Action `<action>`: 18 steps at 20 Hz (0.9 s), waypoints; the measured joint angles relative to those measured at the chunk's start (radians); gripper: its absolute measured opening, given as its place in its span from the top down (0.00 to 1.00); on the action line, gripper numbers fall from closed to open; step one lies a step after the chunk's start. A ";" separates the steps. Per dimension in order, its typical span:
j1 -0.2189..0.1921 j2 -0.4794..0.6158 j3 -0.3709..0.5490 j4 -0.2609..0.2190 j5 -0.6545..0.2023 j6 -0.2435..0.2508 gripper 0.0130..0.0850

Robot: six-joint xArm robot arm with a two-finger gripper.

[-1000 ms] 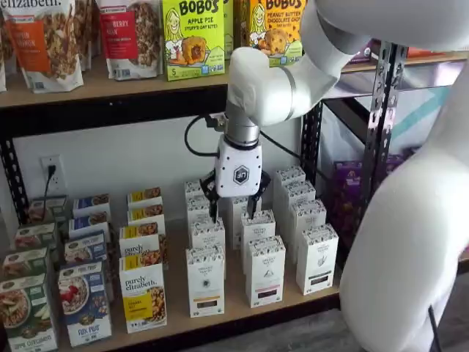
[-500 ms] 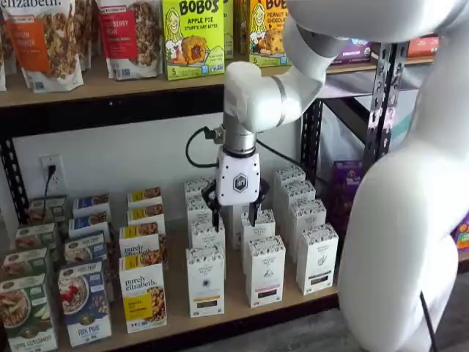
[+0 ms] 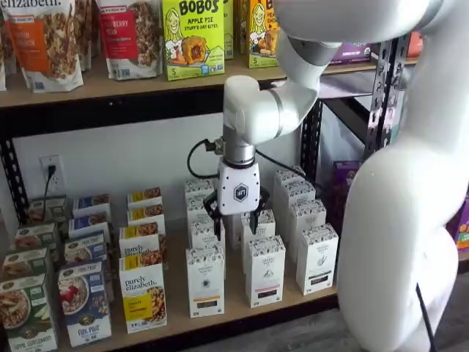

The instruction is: Pick up the white box with a yellow strip in the middle, on the bottom shelf, the fourth box from the left

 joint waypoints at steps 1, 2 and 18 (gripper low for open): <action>0.000 0.005 0.000 0.003 -0.007 -0.003 0.00; 0.001 0.013 0.002 0.013 -0.020 -0.011 0.00; 0.020 0.126 -0.029 0.030 -0.092 -0.010 0.00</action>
